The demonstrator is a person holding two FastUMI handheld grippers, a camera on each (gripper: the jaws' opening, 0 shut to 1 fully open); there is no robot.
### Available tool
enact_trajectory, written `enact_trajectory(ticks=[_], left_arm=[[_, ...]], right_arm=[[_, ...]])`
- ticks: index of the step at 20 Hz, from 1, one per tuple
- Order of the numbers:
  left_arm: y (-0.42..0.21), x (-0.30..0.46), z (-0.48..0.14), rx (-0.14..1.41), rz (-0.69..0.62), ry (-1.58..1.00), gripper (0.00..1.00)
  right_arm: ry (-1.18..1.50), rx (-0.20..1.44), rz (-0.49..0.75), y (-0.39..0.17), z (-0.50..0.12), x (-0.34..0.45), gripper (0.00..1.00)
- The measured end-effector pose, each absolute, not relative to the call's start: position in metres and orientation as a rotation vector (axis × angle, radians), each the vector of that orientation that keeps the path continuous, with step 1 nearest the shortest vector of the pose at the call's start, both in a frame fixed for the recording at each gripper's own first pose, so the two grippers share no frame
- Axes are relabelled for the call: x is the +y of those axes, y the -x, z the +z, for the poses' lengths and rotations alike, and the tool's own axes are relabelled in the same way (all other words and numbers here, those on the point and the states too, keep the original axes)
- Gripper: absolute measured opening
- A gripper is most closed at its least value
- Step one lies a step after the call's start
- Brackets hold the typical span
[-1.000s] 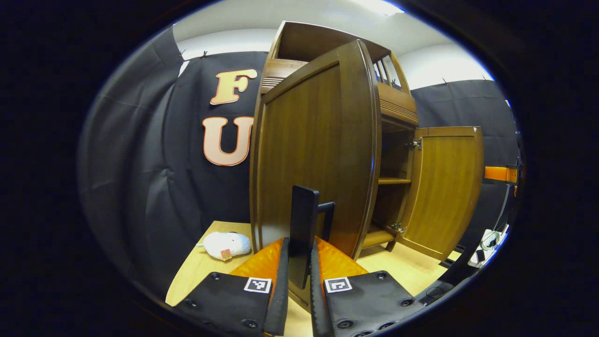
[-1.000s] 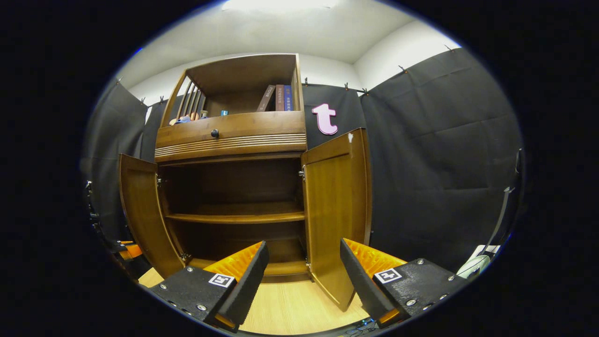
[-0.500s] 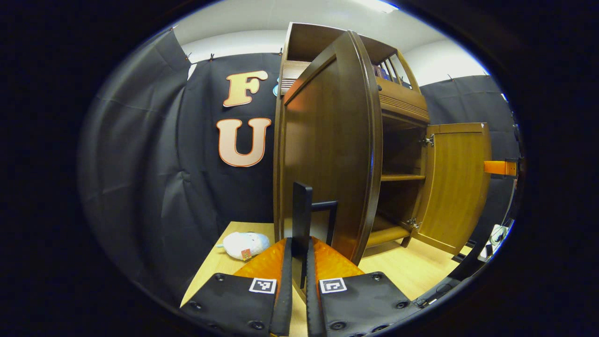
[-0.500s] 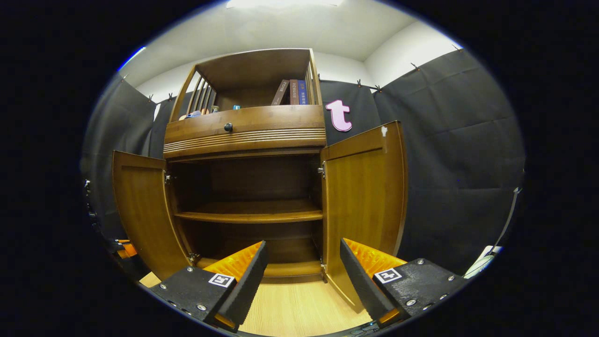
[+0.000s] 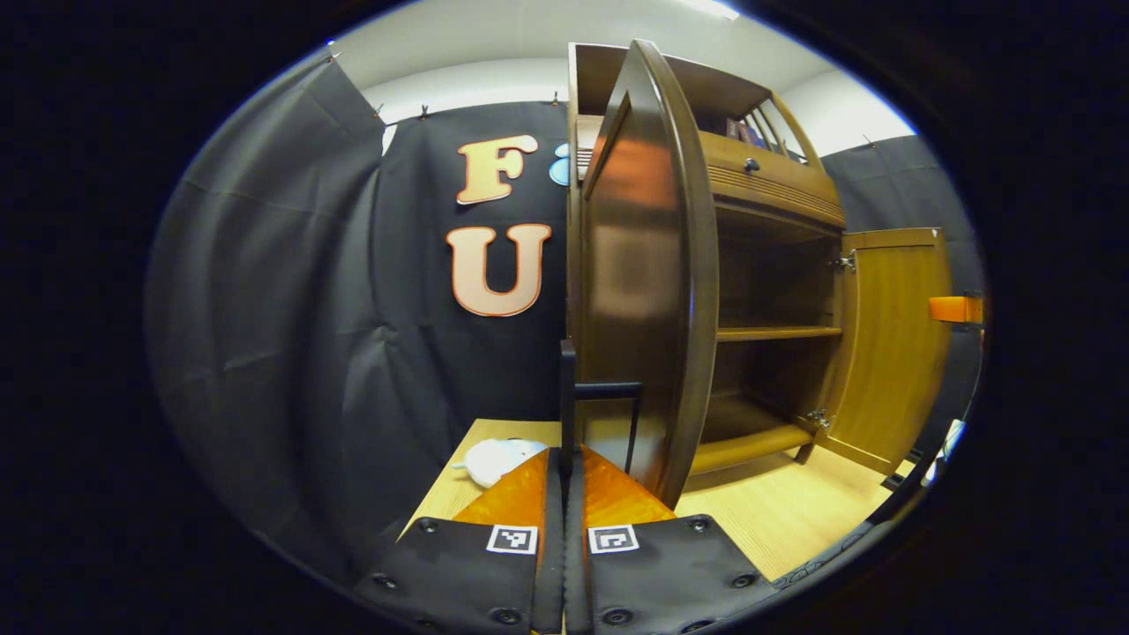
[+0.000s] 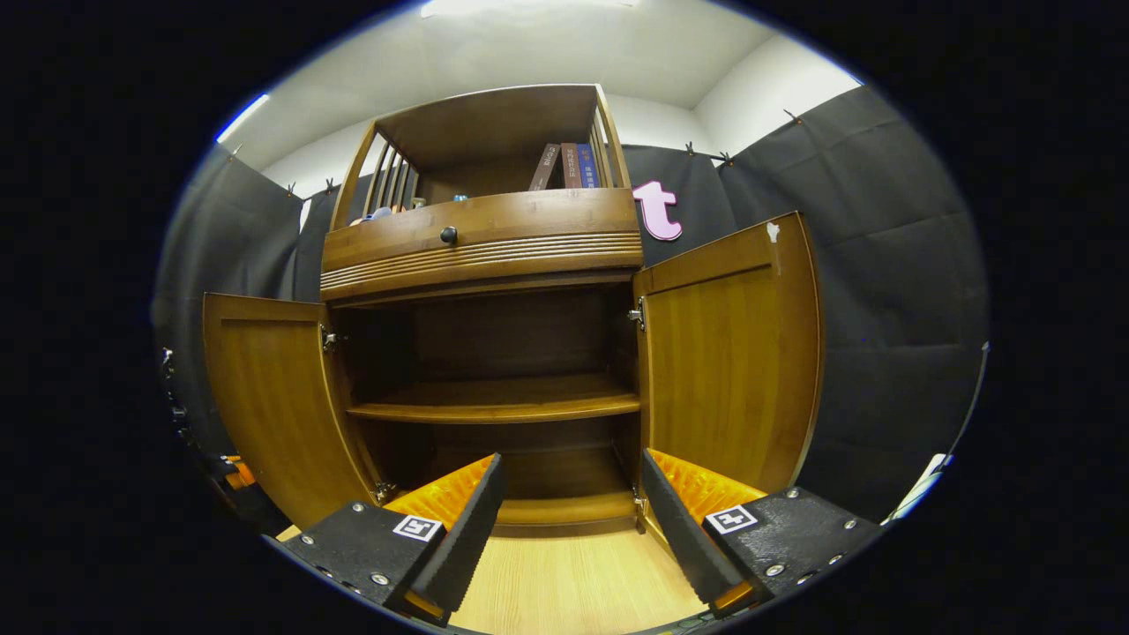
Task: Open the right door of the double-door shoe cabinet with the right hand, and open the left door with the left hand.
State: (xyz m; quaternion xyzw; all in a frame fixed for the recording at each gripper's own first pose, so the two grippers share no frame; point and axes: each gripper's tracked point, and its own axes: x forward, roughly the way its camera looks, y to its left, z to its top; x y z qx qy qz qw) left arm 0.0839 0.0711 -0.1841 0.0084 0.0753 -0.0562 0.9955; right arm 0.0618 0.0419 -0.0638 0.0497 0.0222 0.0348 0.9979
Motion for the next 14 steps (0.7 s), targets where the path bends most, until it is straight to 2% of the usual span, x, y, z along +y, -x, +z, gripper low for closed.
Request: enact_trajectory(ticks=[3, 4, 5, 14], left_arm=[[-0.084, 0.076, -0.184, 0.156, -0.128, -0.016, 0.07], [-0.084, 0.077, -0.184, 0.161, -0.132, -0.022, 0.05], [-0.084, 0.078, -0.184, 0.161, -0.135, -0.024, 0.07], [-0.074, 0.113, -0.18, 0.173, -0.15, 0.008, 0.05]], right_arm=[[-0.096, 0.042, 0.086, -0.064, -0.065, 0.049, 1.0], [-0.093, 0.041, 0.092, -0.065, -0.065, 0.052, 1.0], [-0.09, 0.04, 0.099, -0.067, -0.065, 0.055, 0.93], [-0.081, 0.037, 0.125, -0.068, -0.061, 0.062, 0.93]])
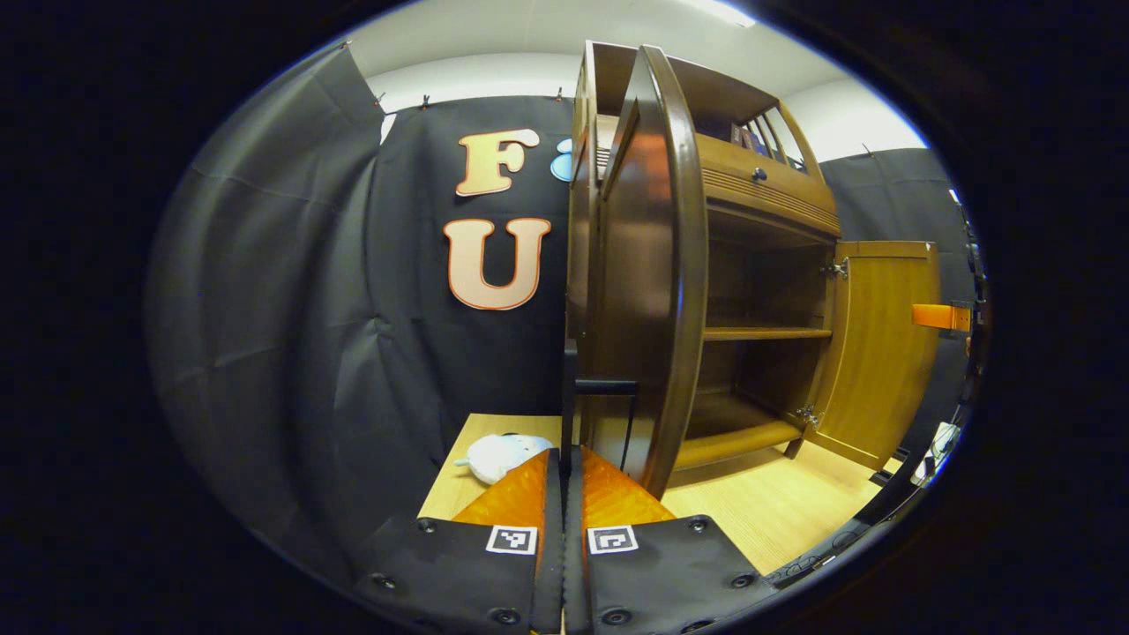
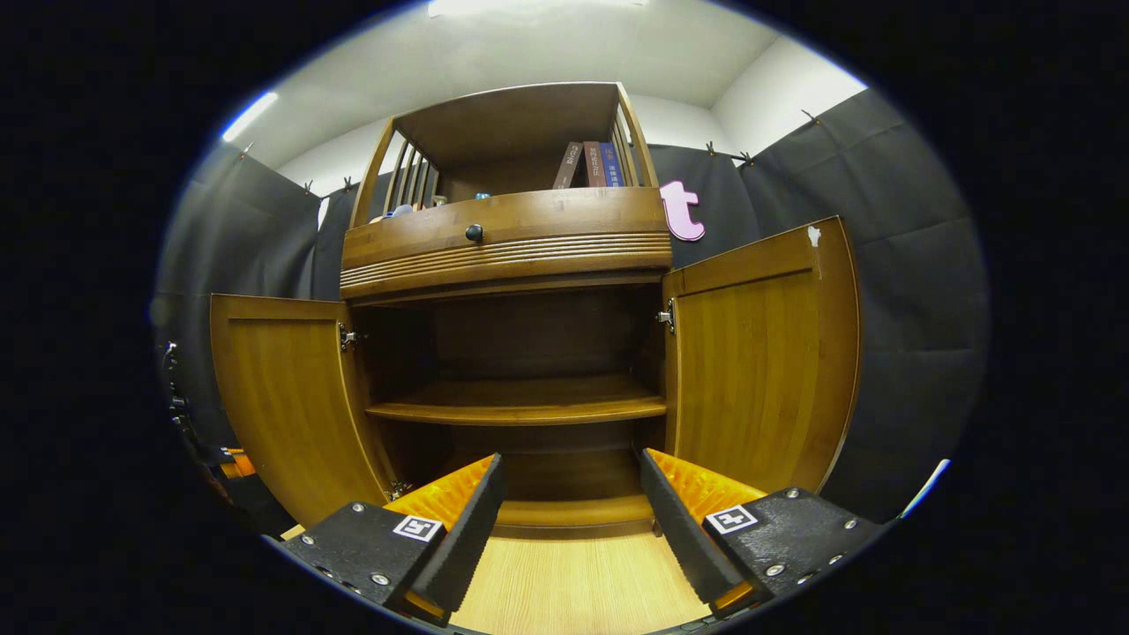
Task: Open the right door of the double-door shoe cabinet with the right hand, and open the left door with the left hand.
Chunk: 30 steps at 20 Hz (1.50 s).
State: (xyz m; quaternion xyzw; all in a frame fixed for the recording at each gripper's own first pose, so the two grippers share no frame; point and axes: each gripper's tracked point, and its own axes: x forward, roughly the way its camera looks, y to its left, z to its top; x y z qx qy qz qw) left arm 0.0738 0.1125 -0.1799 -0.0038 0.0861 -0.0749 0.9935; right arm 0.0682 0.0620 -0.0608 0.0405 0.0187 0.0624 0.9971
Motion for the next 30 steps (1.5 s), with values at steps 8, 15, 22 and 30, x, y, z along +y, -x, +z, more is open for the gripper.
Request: enact_trajectory(ticks=[8, 15, 22, 30], left_arm=[[-0.032, 0.106, -0.17, 0.199, -0.125, 0.062, 0.07], [0.013, 0.07, -0.108, 0.206, -0.097, 0.028, 0.07], [0.007, 0.028, -0.041, 0.143, -0.056, 0.009, 0.18], [-0.002, -0.002, 0.001, 0.082, -0.006, -0.008, 0.49]], right_arm=[[-0.089, 0.042, 0.113, -0.059, -0.061, 0.051, 0.93], [-0.135, 0.037, 0.1, -0.047, -0.033, 0.033, 0.93], [-0.032, -0.032, 0.024, -0.028, 0.006, -0.01, 0.92], [-0.062, -0.049, 0.022, -0.009, 0.029, -0.041, 1.0]])
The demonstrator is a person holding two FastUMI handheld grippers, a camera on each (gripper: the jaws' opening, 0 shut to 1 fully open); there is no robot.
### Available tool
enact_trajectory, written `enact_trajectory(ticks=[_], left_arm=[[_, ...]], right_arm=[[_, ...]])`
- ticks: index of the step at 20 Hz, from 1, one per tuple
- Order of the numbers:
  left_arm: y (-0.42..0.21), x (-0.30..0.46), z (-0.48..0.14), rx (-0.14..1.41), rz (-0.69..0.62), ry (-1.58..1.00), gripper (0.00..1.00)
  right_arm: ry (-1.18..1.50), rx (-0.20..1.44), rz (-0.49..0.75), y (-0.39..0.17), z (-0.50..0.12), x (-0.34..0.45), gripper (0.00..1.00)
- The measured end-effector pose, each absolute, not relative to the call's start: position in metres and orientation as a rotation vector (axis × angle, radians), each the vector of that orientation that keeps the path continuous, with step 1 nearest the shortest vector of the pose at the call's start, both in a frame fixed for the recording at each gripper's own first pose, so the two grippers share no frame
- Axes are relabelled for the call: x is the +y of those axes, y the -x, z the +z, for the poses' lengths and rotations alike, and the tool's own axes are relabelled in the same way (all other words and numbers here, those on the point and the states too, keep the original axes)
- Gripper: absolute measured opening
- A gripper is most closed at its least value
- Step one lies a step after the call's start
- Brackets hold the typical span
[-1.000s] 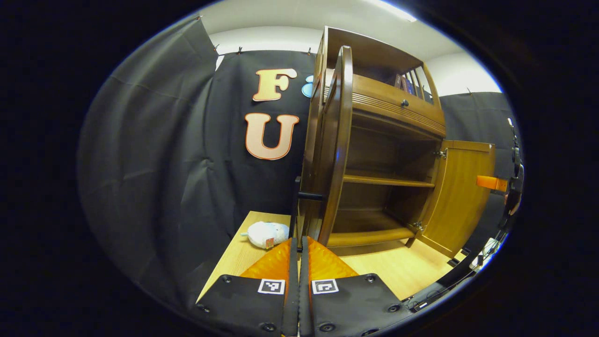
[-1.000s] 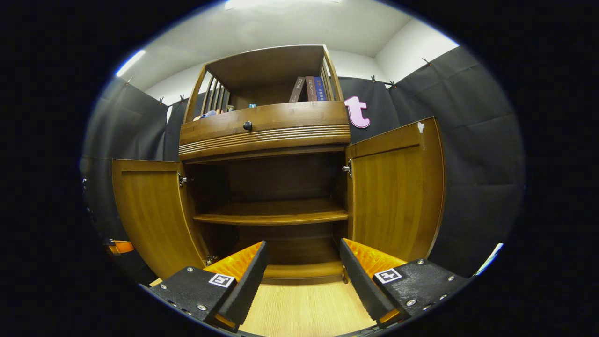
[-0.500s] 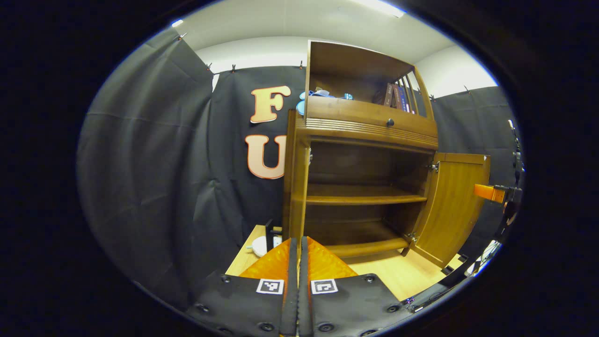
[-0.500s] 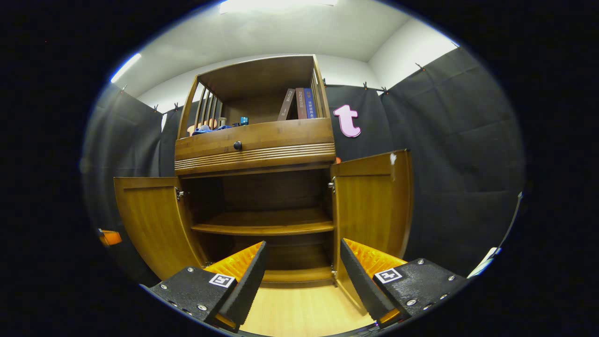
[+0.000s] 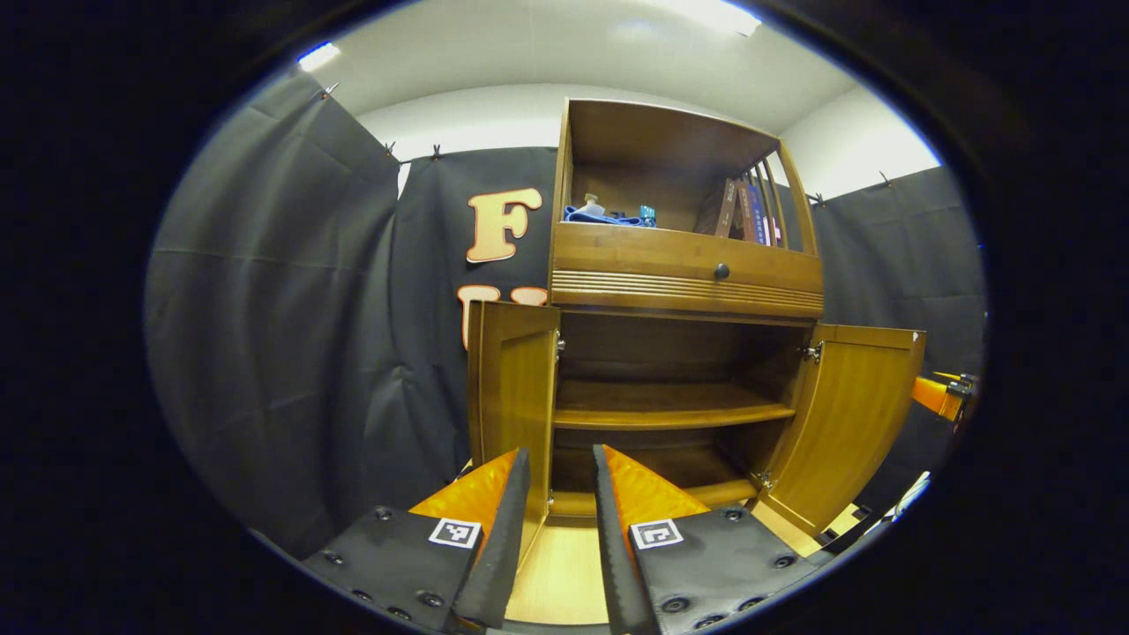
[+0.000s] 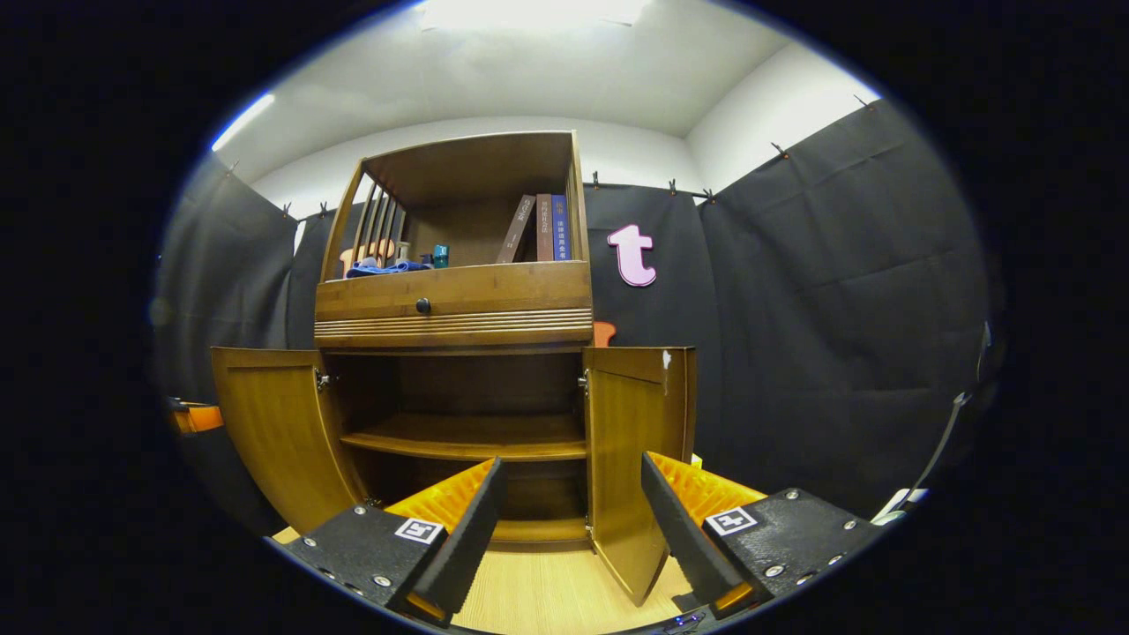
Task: Open the right door of the double-door shoe cabinet with the right hand, and open the left door with the left hand.
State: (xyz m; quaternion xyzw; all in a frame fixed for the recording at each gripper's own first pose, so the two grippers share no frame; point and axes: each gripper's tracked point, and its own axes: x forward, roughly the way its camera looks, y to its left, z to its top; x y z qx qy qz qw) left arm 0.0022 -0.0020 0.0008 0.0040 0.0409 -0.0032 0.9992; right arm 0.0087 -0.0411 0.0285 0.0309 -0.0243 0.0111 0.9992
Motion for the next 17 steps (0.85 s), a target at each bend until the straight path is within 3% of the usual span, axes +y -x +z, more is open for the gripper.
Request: enact_trajectory(ticks=[1, 4, 5, 6, 12, 13, 14, 17], left_arm=[[0.0, -0.005, 0.005, 0.071, 0.006, -0.008, 0.57], [0.001, -0.013, 0.011, 0.057, 0.014, -0.018, 0.83], [0.0, -0.012, 0.015, 0.045, 0.028, -0.022, 0.91], [0.002, -0.011, 0.017, 0.037, 0.045, -0.026, 0.99], [0.006, -0.002, 0.018, 0.023, 0.087, -0.041, 0.94], [0.006, -0.001, 0.017, 0.023, 0.092, -0.041, 0.94], [0.006, 0.001, 0.015, 0.024, 0.096, -0.037, 0.94], [0.007, 0.008, 0.012, 0.029, 0.105, -0.021, 0.94]], right_arm=[[-0.061, -0.044, 0.028, -0.007, 0.029, -0.042, 0.93], [-0.043, -0.021, 0.036, -0.009, 0.024, -0.046, 0.92], [-0.043, -0.014, 0.04, -0.009, 0.022, -0.048, 1.0], [-0.043, -0.016, 0.044, -0.009, 0.023, -0.048, 0.92], [-0.038, -0.013, 0.059, -0.016, 0.022, -0.052, 0.92], [-0.03, -0.011, 0.068, -0.016, 0.021, -0.048, 0.84], [-0.023, -0.015, 0.076, -0.017, 0.021, -0.045, 1.0], [-0.021, -0.023, 0.089, -0.02, 0.023, -0.039, 1.0]])
